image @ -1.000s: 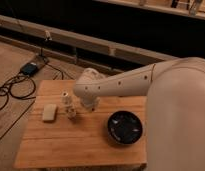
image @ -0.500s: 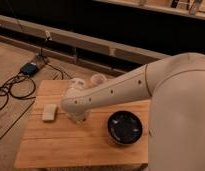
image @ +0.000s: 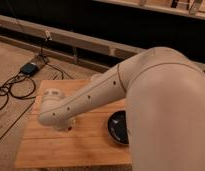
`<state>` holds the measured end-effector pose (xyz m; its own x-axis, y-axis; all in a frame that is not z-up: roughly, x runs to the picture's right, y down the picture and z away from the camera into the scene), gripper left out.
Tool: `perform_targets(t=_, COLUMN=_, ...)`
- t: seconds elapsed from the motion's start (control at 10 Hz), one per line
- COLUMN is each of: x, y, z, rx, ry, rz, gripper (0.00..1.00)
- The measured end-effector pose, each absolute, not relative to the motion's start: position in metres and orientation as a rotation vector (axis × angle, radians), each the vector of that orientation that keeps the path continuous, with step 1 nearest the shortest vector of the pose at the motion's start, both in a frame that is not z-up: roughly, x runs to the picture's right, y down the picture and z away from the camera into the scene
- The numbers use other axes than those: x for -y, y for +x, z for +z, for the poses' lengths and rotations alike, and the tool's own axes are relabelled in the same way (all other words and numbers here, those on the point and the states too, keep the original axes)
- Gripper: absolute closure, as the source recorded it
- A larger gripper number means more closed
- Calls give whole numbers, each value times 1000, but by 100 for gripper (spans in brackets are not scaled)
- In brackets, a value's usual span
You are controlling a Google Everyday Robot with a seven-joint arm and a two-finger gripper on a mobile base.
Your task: Place the pepper on the white sponge
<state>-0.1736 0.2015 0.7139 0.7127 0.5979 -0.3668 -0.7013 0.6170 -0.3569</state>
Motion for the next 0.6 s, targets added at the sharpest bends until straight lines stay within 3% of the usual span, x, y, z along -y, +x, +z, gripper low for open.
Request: perform_targets(t=0.6, x=-199, y=-218, z=720, rx=-196, ry=-491, rz=696, gripper=100)
